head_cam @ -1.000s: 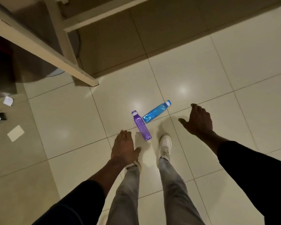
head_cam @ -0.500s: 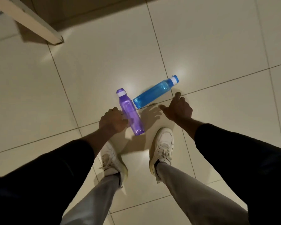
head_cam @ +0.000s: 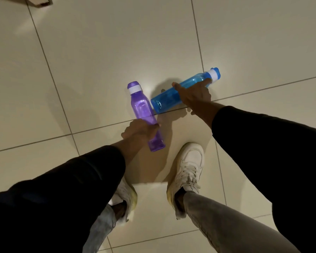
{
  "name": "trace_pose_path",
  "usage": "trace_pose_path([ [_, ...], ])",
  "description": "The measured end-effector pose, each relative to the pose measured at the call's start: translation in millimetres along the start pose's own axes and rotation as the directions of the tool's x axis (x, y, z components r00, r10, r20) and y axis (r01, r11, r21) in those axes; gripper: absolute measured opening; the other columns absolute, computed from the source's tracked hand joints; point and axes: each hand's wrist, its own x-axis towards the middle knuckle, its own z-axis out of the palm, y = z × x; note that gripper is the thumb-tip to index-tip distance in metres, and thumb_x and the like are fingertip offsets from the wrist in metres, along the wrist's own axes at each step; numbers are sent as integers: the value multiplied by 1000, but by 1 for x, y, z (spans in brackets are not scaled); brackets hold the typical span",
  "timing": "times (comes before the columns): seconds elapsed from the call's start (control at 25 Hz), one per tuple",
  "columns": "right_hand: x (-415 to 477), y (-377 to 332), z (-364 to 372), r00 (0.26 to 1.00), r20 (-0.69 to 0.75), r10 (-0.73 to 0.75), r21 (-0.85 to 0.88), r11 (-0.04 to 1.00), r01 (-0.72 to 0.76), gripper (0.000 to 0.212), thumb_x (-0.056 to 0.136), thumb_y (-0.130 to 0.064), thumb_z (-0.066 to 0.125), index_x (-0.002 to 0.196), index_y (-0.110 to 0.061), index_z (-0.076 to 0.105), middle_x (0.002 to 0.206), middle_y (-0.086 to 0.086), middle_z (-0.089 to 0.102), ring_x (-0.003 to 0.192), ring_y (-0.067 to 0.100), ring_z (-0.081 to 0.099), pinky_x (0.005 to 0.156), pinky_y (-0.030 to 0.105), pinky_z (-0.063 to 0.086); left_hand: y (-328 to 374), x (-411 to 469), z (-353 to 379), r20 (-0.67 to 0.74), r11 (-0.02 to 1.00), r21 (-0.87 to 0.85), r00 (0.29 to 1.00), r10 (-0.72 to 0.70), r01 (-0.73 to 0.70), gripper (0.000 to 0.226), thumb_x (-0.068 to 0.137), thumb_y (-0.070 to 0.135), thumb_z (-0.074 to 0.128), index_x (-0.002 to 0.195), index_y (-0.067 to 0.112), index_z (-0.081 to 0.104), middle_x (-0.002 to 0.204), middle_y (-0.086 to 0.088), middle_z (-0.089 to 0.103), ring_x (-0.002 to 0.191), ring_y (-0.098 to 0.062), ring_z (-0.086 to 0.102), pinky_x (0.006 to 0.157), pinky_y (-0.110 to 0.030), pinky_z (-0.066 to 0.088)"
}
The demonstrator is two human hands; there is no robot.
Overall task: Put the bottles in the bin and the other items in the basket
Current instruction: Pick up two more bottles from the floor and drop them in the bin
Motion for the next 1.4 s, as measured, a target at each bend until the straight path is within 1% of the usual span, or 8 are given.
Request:
trace_pose_path([
  [0.12, 1, -5, 19, 1000, -28, -9, 36, 999, 10, 148, 65, -78, 75, 155, -16, -26, 139, 24, 52, 110, 37, 65, 82, 50, 63, -7, 9, -14, 34, 1000, -8, 999, 8, -8, 58, 86, 42, 85, 132, 15, 60, 110, -4, 67, 89, -21, 68, 66, -27, 53],
  [0.28, -11, 0, 16, 998, -57, -15, 17, 1000, 16, 137, 74, -51, 83, 160, -19, -19, 138, 23, 49, 114, 38, 60, 89, 42, 55, -6, 8, -46, -104, 955, 296, 993, 53, -20, 66, 78, 56, 84, 126, 17, 62, 112, -4, 69, 99, -30, 70, 98, -44, 58],
  [0.4, -54, 10, -8, 991, -58, -124, -89, 989, 118, 124, 78, -42, 81, 162, -26, -10, 131, 20, 50, 95, 33, 56, 75, 37, 41, -12, -12, -73, -169, 942, 332, 979, 116, -54, 74, 75, 65, 83, 125, 15, 61, 108, -4, 68, 92, -27, 69, 87, -39, 60],
  [0.56, -139, 23, -62, 966, -3, -257, -205, 946, 251, 124, 80, -37, 83, 161, -32, -10, 124, 19, 49, 84, 33, 60, 61, 36, 42, -24, -73, -111, -221, 947, 313, 964, 145, -71, 80, 73, 71, 82, 123, 13, 60, 101, -2, 65, 82, -24, 65, 74, -33, 55],
  [0.72, -231, 18, -112, 939, 22, -344, -268, 902, 337, 126, 80, -38, 84, 162, -30, -11, 114, 12, 51, 63, 9, 43, 47, 20, 29, -31, -157, -142, -218, 957, 272, 963, 160, -98, 78, 76, 67, 83, 126, 13, 58, 100, -1, 62, 81, -21, 65, 71, -30, 55],
  [0.96, -366, -29, -201, 909, 85, -408, -293, 862, 414, 126, 79, -45, 83, 162, -33, -11, 108, -1, 47, 61, 3, 44, 45, 16, 25, -29, -299, -204, -305, 988, 111, 942, 138, -109, 76, 76, 62, 86, 127, 13, 58, 101, 1, 64, 82, -19, 66, 68, -29, 54],
  [1.2, -472, -68, -309, 801, 162, -576, -392, 707, 588, 125, 72, -50, 84, 161, -33, -3, 101, -6, 45, 61, 4, 45, 46, 15, 22, -27, -436, -277, -435, 989, 34, 888, 146, -146, 78, 74, 62, 86, 125, 10, 57, 107, -6, 68, 89, -25, 71, 81, -37, 62],
  [1.4, -526, -108, -366, 714, 249, -654, -477, 559, 678, 122, 77, -59, 77, 160, -31, -8, 105, -4, 40, 65, 9, 47, 45, 17, 26, -54, -519, -310, -471, 987, -112, 881, 47, -112, 84, 70, 70, 85, 123, 13, 55, 105, -2, 60, 92, -26, 67, 81, -36, 60],
])
